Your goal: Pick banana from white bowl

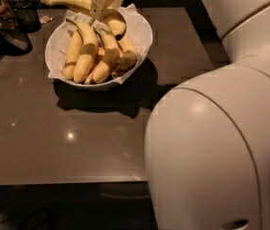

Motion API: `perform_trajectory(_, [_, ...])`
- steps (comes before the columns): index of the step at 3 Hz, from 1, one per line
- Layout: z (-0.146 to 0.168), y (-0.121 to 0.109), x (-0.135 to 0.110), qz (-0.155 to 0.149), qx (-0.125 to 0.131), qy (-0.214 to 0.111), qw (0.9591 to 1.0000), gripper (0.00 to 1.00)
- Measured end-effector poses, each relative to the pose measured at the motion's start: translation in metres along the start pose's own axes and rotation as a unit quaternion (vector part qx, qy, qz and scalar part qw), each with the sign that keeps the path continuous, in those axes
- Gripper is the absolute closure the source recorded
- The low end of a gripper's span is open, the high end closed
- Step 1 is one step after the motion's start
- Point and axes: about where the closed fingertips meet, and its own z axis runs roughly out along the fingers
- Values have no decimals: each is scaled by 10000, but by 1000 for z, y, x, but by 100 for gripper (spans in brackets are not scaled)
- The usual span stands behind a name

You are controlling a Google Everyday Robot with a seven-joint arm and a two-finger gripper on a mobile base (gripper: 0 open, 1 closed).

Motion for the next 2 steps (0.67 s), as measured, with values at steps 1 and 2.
perform_trajectory(1, [4,-3,-10,-7,48,-159,9999,100])
perform_trajectory(2, [2,2,-13,-21,111,-150,9998,100])
